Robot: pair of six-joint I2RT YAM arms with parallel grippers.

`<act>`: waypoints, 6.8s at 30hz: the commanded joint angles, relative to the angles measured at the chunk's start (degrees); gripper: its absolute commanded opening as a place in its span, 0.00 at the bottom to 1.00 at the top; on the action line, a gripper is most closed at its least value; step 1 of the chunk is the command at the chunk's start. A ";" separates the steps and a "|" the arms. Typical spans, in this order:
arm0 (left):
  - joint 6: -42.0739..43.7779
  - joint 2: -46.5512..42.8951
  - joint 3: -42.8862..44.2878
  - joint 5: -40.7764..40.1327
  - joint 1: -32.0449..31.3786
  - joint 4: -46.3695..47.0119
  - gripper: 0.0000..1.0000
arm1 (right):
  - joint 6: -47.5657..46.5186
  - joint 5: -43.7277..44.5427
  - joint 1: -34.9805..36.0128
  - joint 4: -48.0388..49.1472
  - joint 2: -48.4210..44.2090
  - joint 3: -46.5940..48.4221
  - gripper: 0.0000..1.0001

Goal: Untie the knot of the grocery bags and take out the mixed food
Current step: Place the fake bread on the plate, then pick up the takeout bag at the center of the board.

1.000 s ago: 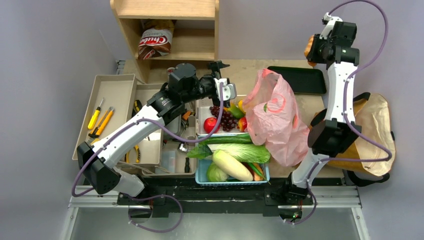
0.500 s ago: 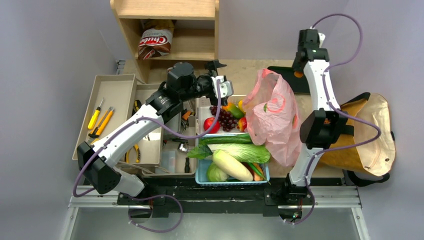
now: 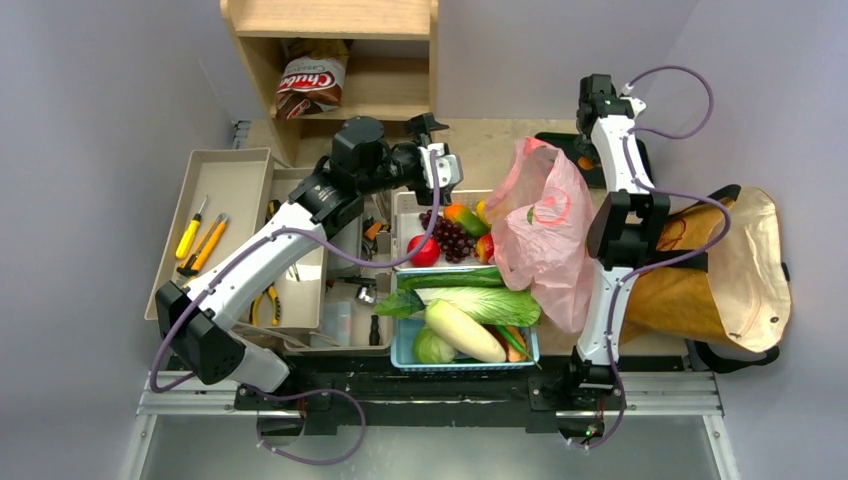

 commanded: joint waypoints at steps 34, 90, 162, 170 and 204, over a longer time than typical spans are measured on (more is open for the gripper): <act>-11.87 4.62 11.13 3.70 1.38 -9.56 1.00 | -19.65 -34.47 -3.81 31.64 -24.69 -18.15 0.99; -21.46 5.65 -1.31 4.42 3.19 -1.48 0.92 | -27.59 -42.96 8.07 52.33 -30.08 -13.13 0.00; -32.39 20.67 -9.07 0.91 -15.95 12.88 0.58 | -32.43 -36.80 7.99 28.86 -64.38 -34.99 0.00; -34.03 21.89 -6.10 -2.57 -15.97 10.05 0.27 | -31.67 -38.03 7.98 26.75 -64.47 -34.37 0.00; -36.30 8.50 -17.80 -13.51 -13.76 14.08 0.00 | -45.30 -22.37 -0.31 31.78 -64.62 -38.87 0.00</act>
